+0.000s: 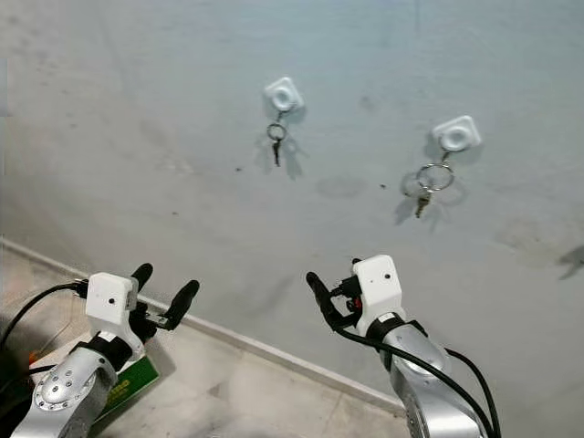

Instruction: Hang keys on a hook

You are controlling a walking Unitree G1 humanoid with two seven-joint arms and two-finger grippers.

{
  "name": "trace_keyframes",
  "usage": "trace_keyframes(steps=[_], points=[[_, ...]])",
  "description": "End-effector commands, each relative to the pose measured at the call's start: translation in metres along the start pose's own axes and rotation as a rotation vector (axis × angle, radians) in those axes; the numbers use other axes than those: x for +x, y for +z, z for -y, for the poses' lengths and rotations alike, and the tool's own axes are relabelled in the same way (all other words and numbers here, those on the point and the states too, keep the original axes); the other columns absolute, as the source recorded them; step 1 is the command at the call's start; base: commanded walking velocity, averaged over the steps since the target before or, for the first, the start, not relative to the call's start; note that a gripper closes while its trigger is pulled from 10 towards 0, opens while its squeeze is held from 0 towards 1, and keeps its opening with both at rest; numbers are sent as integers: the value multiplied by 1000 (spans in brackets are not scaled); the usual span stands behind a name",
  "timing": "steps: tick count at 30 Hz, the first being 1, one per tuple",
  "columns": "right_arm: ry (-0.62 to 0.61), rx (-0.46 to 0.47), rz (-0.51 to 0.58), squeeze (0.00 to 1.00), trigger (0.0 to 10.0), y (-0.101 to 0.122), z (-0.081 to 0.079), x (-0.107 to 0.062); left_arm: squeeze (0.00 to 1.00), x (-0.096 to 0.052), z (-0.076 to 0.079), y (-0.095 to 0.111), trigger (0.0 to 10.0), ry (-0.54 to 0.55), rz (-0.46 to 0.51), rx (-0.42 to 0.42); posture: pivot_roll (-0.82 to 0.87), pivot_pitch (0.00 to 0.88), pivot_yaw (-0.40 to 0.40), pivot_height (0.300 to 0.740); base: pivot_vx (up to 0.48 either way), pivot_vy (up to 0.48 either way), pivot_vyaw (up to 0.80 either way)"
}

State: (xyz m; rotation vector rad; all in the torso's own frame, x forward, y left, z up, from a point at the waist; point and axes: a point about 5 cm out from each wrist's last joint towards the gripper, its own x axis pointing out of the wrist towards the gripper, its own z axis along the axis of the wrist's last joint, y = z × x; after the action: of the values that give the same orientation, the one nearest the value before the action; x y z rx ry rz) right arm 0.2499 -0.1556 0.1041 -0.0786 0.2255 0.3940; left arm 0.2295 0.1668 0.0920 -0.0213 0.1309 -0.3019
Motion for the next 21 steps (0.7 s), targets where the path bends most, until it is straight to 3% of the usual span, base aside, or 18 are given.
trace_keyframes(steps=[1, 15, 21], points=[[6, -6, -6, 0, 10000, 0, 1, 3, 0, 2, -2, 4, 10000, 20, 9, 1, 56, 28, 19, 740, 0, 0, 800], [-27, -8, 20, 0, 10000, 7, 12, 11, 0, 13, -5, 10, 10000, 24, 20, 3, 46, 15, 38, 740, 0, 0, 800], [-33, -13, 14, 0, 10000, 7, 18, 12, 0, 14, 1, 5, 10000, 33, 16, -23, 46, 21, 28, 740, 0, 0, 605]])
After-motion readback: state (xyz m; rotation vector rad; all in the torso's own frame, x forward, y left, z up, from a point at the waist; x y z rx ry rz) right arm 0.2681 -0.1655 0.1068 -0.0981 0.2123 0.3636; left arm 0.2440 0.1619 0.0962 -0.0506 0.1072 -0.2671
